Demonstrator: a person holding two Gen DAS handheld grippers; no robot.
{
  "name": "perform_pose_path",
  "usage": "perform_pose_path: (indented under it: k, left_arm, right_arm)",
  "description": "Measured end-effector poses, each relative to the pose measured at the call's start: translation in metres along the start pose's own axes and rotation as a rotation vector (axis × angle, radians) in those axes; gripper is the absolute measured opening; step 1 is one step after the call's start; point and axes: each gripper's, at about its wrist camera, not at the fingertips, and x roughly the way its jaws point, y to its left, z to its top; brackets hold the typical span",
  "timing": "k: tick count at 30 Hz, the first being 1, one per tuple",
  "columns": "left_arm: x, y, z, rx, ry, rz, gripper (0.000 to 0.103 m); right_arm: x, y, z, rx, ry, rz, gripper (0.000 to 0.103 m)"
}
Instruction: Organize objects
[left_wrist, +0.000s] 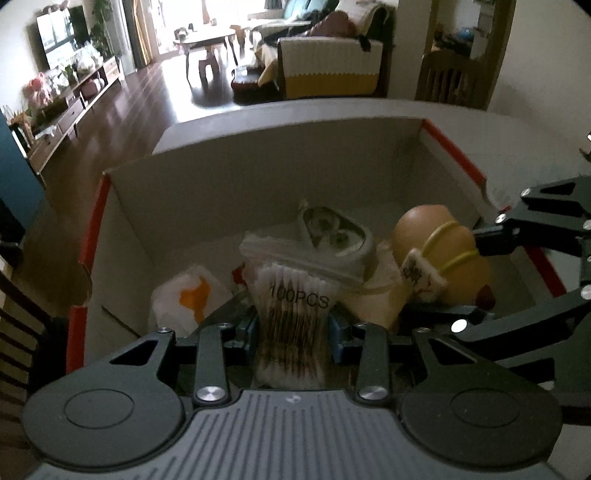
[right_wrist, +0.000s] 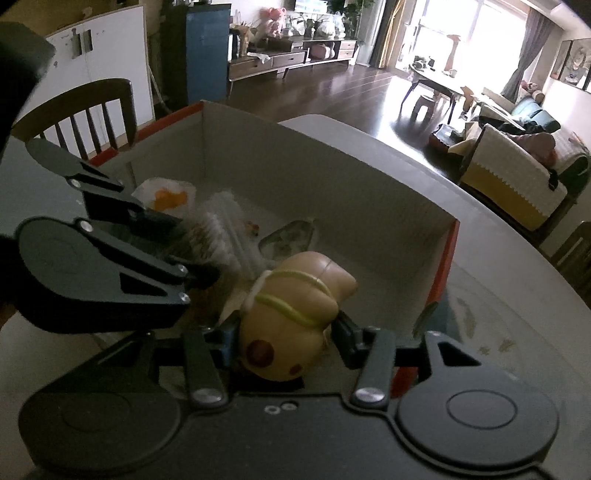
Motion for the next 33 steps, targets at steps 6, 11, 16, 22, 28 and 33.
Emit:
perform_pose_path:
  k: [6, 11, 16, 22, 28, 33]
  left_arm:
    - [0.001, 0.003, -0.002, -0.019, 0.025, -0.004, 0.049]
    - [-0.009, 0.005, -0.006, -0.029, -0.006, 0.004, 0.071]
    - [-0.02, 0.005, -0.007, -0.047, -0.03, -0.004, 0.071]
    - [-0.043, 0.004, -0.011, -0.061, -0.081, -0.011, 0.075]
    - [-0.069, 0.001, -0.017, -0.08, -0.134, -0.015, 0.075]
    - [-0.099, -0.003, -0.023, -0.084, -0.206, 0.001, 0.075]
  right_arm:
    - [-0.005, -0.003, 0.002, 0.005, -0.01, -0.001, 0.062]
    - [-0.015, -0.008, 0.0, 0.024, -0.024, 0.013, 0.07]
    - [-0.027, -0.009, -0.005, 0.026, -0.041, 0.021, 0.072]
    - [-0.047, -0.012, -0.01, 0.052, -0.076, 0.036, 0.075]
    - [-0.07, -0.014, -0.018, 0.083, -0.121, 0.056, 0.079]
    - [-0.094, -0.016, -0.021, 0.115, -0.177, 0.076, 0.082]
